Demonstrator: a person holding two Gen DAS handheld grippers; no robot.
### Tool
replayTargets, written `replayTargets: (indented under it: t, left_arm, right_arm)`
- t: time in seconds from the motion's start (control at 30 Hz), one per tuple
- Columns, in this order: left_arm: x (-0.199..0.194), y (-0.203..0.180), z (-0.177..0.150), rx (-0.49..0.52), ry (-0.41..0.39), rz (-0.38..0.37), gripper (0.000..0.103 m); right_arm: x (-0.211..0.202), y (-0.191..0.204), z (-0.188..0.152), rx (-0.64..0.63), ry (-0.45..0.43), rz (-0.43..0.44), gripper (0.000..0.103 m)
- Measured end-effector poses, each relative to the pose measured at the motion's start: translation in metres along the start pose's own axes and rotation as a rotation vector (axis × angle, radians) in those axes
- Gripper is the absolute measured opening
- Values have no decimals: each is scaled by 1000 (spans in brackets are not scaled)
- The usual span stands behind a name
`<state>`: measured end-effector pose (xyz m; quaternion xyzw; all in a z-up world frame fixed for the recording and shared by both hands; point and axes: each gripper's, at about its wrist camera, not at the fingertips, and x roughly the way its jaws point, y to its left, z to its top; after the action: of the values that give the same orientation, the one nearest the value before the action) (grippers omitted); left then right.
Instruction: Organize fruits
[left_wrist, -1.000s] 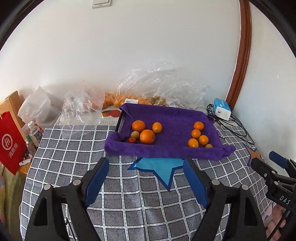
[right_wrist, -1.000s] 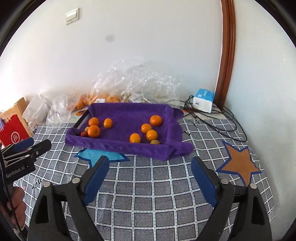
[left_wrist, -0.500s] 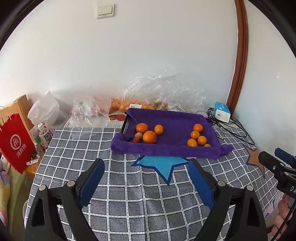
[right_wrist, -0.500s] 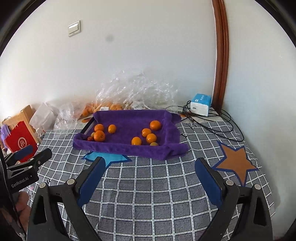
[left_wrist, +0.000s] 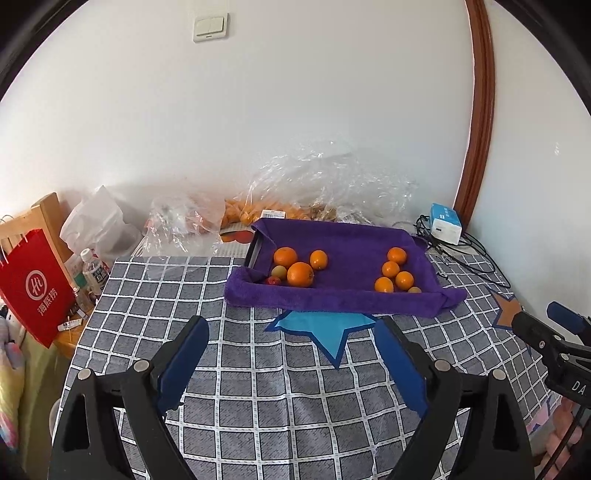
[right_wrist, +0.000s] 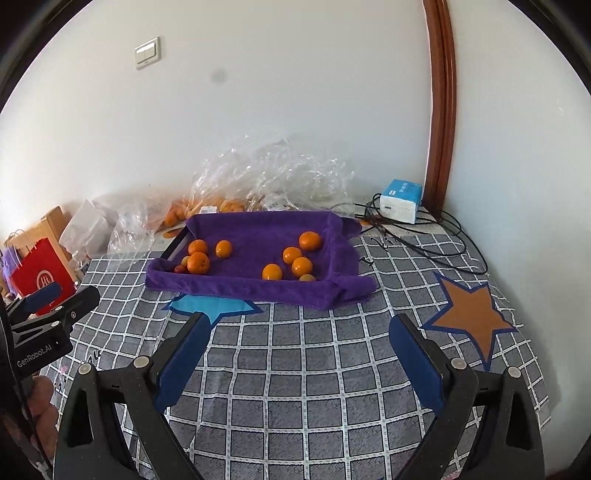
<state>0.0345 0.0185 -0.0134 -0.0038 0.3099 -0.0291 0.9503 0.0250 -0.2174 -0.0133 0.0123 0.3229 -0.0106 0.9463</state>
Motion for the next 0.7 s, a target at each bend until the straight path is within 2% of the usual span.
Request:
replayTargets:
  t: [0.7]
  left_arm:
    - [-2,-2,1,4,-7,5,91]
  right_arm:
    - [1,1,-1,0,7,-5,96]
